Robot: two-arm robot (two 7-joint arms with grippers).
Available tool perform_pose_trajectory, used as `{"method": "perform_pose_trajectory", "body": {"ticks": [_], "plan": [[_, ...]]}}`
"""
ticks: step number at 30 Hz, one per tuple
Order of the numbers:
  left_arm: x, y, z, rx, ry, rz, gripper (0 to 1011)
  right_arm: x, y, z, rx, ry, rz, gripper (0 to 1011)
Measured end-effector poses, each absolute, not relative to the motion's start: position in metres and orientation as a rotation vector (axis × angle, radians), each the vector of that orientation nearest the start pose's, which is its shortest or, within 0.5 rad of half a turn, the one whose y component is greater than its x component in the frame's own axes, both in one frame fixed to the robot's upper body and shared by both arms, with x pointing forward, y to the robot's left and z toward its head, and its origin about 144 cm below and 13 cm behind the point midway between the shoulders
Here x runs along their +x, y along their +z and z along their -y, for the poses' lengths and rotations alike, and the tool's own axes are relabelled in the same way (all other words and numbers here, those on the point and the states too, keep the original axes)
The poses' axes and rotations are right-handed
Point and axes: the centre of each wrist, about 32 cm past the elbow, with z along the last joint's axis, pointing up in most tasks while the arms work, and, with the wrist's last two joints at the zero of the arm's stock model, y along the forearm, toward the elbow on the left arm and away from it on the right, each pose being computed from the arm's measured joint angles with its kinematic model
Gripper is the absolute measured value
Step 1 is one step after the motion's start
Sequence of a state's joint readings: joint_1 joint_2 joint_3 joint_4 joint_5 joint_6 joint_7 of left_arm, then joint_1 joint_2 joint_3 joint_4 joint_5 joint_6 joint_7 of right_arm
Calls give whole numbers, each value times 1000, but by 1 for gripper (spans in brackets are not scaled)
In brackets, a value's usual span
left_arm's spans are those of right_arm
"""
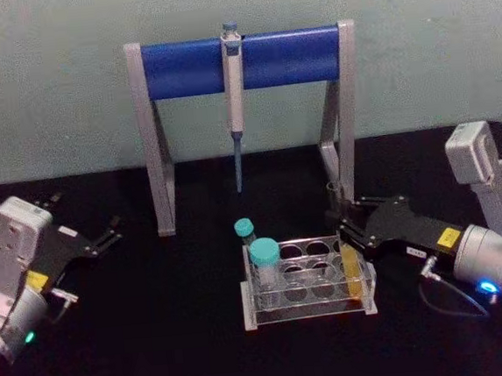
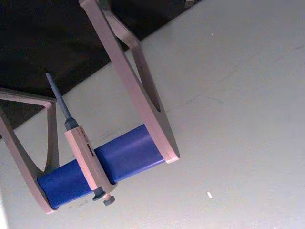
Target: Pick up the test tube from the test tube rack, shake it, then place it back into the test tube rack.
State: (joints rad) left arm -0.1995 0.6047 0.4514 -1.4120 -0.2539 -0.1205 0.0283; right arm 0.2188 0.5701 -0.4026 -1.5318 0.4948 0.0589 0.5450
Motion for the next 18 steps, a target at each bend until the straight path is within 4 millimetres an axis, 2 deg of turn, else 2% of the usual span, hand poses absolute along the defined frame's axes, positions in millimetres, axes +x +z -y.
{"method": "perform_pose_trajectory", "body": {"ticks": [10,18], "plan": [[489,1140,-310,305,1248,285,1001,497,1185,290,-79,-703,12,230],[489,1140,-310,304,1248,285,1001,498,1195,291,-19,-695,42,230]]}}
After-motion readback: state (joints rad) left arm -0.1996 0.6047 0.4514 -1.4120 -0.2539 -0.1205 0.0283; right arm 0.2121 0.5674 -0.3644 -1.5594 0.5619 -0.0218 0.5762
